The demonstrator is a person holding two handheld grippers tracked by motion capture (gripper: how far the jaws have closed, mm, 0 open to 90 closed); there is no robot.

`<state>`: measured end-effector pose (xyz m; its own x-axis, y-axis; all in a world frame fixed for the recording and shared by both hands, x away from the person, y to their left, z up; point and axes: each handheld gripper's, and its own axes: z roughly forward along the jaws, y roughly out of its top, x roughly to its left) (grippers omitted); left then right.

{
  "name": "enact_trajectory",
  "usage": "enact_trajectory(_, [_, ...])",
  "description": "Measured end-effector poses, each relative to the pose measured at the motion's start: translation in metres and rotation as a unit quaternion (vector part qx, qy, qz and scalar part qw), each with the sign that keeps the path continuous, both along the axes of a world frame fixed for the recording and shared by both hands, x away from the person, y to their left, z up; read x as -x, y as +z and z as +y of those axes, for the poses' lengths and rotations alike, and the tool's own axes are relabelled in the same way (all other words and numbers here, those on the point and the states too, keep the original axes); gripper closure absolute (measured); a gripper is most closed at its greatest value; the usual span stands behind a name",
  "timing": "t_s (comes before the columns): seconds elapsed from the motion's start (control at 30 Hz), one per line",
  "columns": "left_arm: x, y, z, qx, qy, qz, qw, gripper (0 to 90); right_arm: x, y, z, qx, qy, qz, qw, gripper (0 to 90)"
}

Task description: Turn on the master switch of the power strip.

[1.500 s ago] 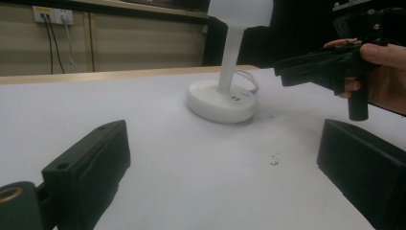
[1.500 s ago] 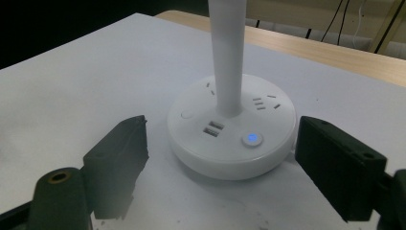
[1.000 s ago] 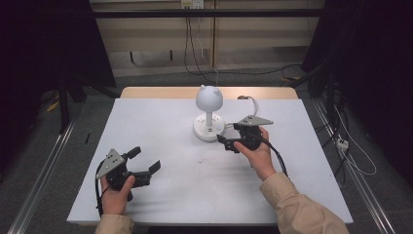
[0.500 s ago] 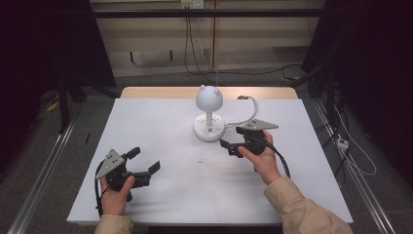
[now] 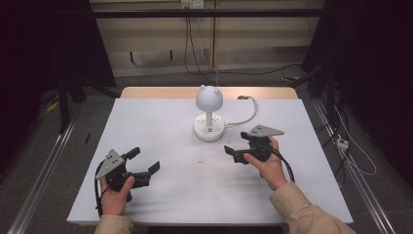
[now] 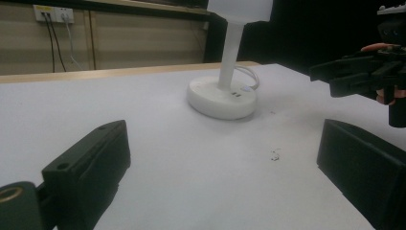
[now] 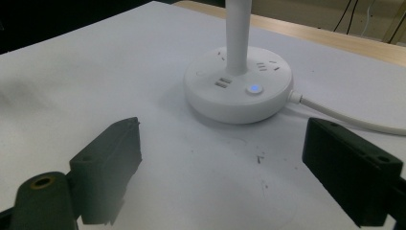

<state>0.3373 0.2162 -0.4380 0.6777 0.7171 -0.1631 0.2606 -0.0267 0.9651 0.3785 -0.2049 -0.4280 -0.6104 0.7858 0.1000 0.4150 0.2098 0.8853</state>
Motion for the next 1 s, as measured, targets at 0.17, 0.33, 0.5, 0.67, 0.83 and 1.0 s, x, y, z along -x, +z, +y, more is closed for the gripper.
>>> enact_trajectory(0.17, [0.000,0.000,-0.001,-0.001,0.000,0.000,1.0000,3.9,0.007,-0.002,-0.004,0.008,0.007,0.004,0.9999,12.7])
enact_trajectory(0.33, [0.000,0.000,0.000,-0.002,-0.001,0.000,1.0000,3.9,0.015,-0.005,-0.008,0.015,0.010,0.004,0.9998,12.7])
enact_trajectory(0.5, [0.000,0.000,0.000,-0.001,0.000,0.000,1.0000,4.0,0.022,-0.009,-0.012,0.017,0.011,0.005,0.9998,12.7])
enact_trajectory(0.67, [-0.001,-0.001,0.000,-0.004,-0.002,0.001,1.0000,4.0,0.028,-0.011,-0.017,0.022,0.015,0.003,0.9996,12.6])
enact_trajectory(0.83, [-0.001,-0.001,0.000,-0.005,-0.001,0.000,1.0000,3.9,0.035,-0.011,-0.023,0.025,0.017,-0.002,0.9996,12.6])
enact_trajectory(1.0, [-0.001,-0.001,-0.001,-0.005,-0.002,0.001,1.0000,3.9,0.040,-0.011,-0.029,0.021,0.018,0.000,0.9996,12.6])
